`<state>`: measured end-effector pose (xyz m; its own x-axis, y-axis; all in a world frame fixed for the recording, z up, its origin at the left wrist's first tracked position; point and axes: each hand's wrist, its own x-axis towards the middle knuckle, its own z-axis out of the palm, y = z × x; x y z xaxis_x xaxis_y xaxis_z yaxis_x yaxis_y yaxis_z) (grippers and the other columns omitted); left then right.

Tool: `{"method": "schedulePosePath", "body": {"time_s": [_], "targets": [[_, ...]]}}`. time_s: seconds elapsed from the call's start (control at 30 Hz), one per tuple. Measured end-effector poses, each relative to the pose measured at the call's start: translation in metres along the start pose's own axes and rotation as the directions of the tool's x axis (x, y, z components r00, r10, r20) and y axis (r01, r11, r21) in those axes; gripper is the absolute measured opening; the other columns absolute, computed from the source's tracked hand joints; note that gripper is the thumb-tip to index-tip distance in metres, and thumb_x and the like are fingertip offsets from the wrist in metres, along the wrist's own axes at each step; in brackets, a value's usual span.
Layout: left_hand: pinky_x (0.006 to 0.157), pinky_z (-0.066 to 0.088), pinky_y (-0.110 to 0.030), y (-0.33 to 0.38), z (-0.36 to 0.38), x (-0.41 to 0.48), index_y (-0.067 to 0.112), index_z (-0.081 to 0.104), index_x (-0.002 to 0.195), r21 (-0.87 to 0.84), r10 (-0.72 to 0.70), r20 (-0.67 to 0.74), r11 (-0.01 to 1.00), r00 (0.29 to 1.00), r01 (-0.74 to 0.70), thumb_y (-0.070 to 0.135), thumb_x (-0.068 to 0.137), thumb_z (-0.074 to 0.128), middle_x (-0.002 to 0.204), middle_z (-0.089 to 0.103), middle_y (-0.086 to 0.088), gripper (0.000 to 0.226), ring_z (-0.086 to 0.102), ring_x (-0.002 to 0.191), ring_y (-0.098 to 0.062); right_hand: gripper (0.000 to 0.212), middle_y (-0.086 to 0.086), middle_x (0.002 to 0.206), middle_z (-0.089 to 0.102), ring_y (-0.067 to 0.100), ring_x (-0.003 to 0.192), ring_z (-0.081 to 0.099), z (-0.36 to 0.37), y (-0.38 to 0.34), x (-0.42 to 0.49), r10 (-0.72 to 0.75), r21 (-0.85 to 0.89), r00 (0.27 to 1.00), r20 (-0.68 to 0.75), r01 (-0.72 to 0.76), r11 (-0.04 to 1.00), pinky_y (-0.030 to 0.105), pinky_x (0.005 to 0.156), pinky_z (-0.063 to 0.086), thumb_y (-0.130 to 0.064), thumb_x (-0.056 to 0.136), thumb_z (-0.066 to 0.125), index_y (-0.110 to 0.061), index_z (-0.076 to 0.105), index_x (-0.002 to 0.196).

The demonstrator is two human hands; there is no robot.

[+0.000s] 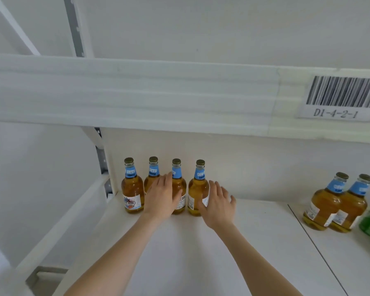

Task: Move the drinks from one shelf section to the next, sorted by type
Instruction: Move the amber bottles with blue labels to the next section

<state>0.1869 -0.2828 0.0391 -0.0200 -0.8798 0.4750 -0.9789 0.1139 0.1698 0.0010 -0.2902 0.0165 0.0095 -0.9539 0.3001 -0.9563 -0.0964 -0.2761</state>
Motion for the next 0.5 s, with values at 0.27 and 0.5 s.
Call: {"method": "schedulePosePath", "body": {"time_s": [0.27, 0.5], "targets": [[0.094, 0.05, -0.029, -0.008, 0.022, 0.04, 0.013, 0.035, 0.145, -0.318, -0.057, 0.123, 0.943, 0.991, 0.094, 0.045, 0.097, 0.052, 0.137, 0.056, -0.004, 0.06, 0.058, 0.118, -0.02, 0.067, -0.005, 0.135, 0.053, 0.023, 0.12, 0.051, 0.012, -0.01, 0.042, 0.098, 0.216, 0.984, 0.146, -0.129, 0.968, 0.045, 0.096, 0.042, -0.059, 0.086, 0.05, -0.03, 0.026, 0.142], [0.086, 0.054, -0.032, -0.007, 0.038, 0.057, 0.008, 0.053, 0.123, -0.42, -0.141, 0.242, 0.877, 0.96, 0.235, 0.041, 0.099, 0.05, 0.113, 0.067, -0.009, 0.041, 0.064, 0.101, -0.021, 0.07, -0.003, 0.118, 0.062, 0.02, 0.102, 0.06, 0.024, -0.012, 0.059, 0.15, 0.531, 0.949, 0.278, -0.281, 0.799, 0.036, 0.085, 0.052, -0.04, 0.07, 0.078, -0.027, 0.04, 0.128]]}}
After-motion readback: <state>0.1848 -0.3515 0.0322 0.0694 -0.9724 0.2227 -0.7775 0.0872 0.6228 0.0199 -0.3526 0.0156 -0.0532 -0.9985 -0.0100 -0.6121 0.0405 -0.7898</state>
